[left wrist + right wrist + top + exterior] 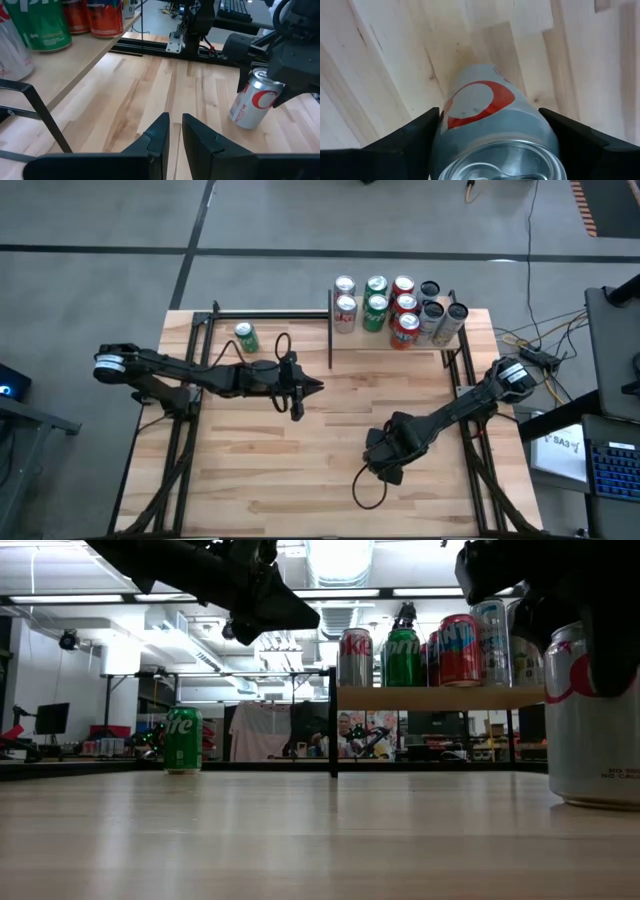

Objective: Place canned beverage on shelf
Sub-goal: Put the silver soda can on the shelf aligned in front of the other silver soda can

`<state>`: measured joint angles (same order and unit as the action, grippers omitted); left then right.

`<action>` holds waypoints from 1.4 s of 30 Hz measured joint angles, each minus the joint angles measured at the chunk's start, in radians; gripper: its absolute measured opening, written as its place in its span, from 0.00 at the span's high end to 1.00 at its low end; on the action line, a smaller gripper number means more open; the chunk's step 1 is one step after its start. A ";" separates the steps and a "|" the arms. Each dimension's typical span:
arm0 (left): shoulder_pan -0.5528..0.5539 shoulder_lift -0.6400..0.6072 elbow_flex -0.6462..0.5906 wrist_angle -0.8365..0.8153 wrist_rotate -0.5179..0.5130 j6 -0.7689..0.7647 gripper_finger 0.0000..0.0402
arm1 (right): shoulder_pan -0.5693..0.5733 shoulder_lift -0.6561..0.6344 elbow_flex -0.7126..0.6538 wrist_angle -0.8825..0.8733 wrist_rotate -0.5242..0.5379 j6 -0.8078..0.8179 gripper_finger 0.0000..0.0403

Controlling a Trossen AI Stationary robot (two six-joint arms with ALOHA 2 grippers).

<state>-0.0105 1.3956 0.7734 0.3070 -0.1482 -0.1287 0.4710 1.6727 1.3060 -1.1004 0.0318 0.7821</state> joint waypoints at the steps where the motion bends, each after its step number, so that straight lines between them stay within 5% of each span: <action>1: 0.000 0.000 0.000 0.002 0.000 -0.001 0.91 | 0.000 -0.001 0.000 0.002 0.008 -0.016 0.26; 10: -0.002 0.005 0.000 0.086 0.000 -0.015 0.86 | -0.014 -0.057 -0.004 0.003 0.197 -0.190 0.29; 20: -0.015 0.060 0.000 0.150 0.019 0.048 0.49 | -0.092 -0.162 -0.003 0.152 0.501 -0.348 0.29; 29: -0.019 0.177 0.000 0.228 0.020 0.183 0.21 | -0.230 -0.139 -0.003 0.402 0.548 -0.552 0.29; 42: -0.019 0.260 0.000 0.245 -0.149 0.278 0.16 | -0.301 -0.130 -0.005 0.557 0.535 -0.579 0.29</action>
<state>-0.0292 1.6556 0.7738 0.5520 -0.2970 0.1490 0.1696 1.5427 1.3008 -0.5436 0.5673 0.2029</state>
